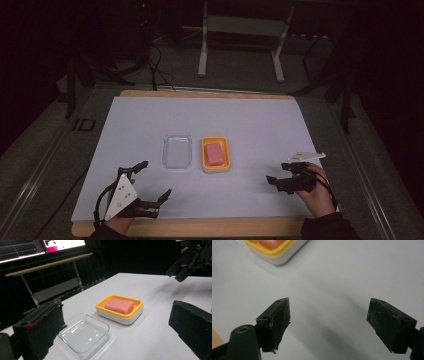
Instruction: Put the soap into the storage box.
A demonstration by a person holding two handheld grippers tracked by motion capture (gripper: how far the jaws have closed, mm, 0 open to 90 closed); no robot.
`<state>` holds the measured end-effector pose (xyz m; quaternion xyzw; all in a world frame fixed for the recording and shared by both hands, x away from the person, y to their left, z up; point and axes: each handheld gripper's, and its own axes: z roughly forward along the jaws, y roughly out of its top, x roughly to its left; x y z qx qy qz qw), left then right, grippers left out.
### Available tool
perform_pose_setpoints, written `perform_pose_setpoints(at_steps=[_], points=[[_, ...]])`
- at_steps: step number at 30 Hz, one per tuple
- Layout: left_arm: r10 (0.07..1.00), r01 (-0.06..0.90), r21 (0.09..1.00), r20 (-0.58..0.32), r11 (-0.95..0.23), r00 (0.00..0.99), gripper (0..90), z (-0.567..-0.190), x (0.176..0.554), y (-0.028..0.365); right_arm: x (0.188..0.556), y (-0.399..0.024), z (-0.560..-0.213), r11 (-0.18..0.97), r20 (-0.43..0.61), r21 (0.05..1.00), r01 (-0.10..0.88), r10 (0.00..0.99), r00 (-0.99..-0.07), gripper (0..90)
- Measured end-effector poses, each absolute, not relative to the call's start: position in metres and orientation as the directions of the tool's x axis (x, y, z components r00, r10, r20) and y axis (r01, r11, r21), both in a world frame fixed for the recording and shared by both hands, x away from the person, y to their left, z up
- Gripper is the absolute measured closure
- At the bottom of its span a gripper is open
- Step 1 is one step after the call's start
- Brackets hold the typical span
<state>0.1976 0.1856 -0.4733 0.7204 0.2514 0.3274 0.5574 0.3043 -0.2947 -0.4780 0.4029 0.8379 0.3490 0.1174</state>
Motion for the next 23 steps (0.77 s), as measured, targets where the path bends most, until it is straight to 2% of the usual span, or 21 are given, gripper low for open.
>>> perform_pose_setpoints(at_steps=[10, 23], points=[[0.722, 0.002, 0.967, 0.190, -0.256, 0.666, 0.6, -0.474, 0.198, 0.185, 0.293, -0.315, -0.493, 0.387, 0.116, 0.669, 0.635, 0.790, -0.602, 18.8], [0.720, 0.002, 0.967, 0.189, -0.255, 0.668, 0.6, -0.474, 0.199, 0.185, 0.296, -0.315, -0.498, 0.393, 0.110, 0.660, 0.641, 0.793, -0.599, 18.9]])
